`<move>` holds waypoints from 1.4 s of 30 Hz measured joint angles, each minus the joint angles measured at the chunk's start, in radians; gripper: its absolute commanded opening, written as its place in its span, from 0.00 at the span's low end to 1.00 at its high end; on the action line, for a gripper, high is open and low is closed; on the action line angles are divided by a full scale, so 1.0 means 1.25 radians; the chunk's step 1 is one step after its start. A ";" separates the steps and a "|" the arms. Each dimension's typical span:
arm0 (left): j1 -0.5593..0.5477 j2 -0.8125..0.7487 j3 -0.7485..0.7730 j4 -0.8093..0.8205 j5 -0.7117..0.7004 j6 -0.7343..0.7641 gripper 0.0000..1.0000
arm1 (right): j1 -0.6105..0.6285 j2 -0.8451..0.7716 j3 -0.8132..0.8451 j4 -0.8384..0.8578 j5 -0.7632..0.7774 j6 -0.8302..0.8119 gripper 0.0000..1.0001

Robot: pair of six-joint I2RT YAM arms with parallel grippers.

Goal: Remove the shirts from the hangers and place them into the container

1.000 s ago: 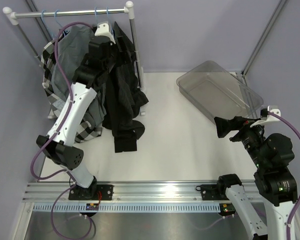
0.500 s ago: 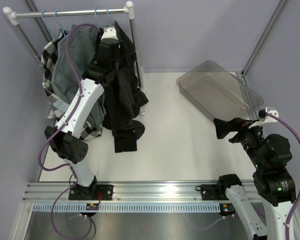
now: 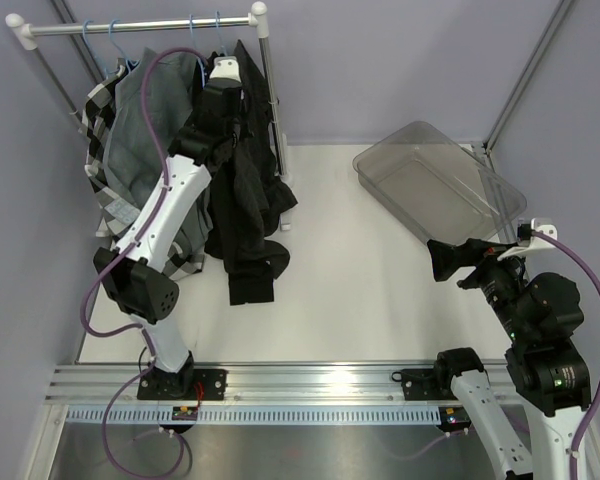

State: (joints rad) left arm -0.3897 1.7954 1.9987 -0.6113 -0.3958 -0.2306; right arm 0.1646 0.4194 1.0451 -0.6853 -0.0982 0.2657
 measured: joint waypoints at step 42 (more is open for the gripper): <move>-0.136 -0.694 -0.589 -0.150 0.535 0.055 0.00 | 0.000 0.175 -0.003 -0.050 -0.003 0.047 0.99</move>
State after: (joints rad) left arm -0.5598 0.9283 1.2625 -0.7982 0.2733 -0.1623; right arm 0.1646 0.6384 1.0416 -0.7483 -0.1017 0.3244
